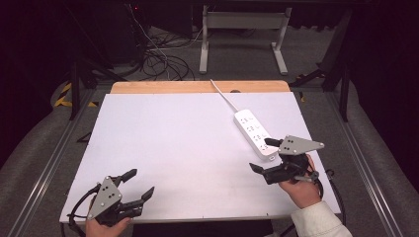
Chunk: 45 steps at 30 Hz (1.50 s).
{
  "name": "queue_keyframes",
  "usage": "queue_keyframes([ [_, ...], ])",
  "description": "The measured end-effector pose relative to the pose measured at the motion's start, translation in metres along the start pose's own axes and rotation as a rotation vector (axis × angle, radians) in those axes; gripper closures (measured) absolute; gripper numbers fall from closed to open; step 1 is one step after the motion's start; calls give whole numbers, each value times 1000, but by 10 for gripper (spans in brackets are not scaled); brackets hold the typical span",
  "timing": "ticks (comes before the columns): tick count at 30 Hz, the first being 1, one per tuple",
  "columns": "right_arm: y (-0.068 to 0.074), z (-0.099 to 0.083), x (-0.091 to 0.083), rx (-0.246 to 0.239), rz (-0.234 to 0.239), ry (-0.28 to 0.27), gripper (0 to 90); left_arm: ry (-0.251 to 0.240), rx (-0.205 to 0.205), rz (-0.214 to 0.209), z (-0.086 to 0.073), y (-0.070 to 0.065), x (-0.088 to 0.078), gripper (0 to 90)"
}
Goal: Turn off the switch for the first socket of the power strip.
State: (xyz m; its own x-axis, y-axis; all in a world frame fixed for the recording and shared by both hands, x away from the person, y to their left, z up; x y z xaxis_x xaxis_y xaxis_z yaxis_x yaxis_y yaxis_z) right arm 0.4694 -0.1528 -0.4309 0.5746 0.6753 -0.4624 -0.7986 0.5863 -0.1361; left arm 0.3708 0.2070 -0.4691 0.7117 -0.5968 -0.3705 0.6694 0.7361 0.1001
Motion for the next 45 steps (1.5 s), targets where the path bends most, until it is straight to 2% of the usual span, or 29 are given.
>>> queue_keyframes([
  [4, -3, 5, 1, 2, -3, 0, 94, 0, 12, 3, 0, 1, 0, 263],
  [9, -7, 6, 0, 19, -7, 10, 151, -1, -2, -1, 0, 0, 0, 263],
  [15, -7, 11, -5, 26, 3, 3, 398, -5, 13, 3, 1, 1, -1, 263],
  [19, -8, 16, -7, 13, -12, 11, 576, -5, 10, 3, 0, 2, -1, 264],
  [27, -11, 25, -4, 16, -33, 52, 892, -5, 10, -1, 0, 1, -1, 263],
  [31, -12, 29, -2, 18, -33, 69, 900, -7, -2, -2, 0, 1, -2, 263],
  [34, -12, 32, -2, 0, -25, 70, 900, -8, -4, -2, 0, 1, -1, 263],
  [36, -13, 34, -1, -1, -25, 71, 900, -5, 7, 2, 0, 2, -1, 263],
  [42, -16, 40, 0, 12, -18, 69, 900, -6, -1, 0, 0, 1, -2, 263],
  [45, -19, 43, 3, 12, -12, 83, 900, -5, 8, 3, 0, 2, -1, 263],
])
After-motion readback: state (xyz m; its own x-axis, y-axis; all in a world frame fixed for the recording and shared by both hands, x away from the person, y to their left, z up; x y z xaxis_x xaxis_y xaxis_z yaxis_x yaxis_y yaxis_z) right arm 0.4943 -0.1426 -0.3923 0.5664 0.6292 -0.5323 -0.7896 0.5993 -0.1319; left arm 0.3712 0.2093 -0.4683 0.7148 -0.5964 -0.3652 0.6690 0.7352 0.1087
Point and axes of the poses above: each handheld gripper's, and its own axes: x roughly forward along the jaws, z roughly out of its top, y roughly to its left, the point moved 8 cm from there along x, roughly forward along the jaws, and after that the axes turned 3 degrees about -z, right-handed, at the moved point
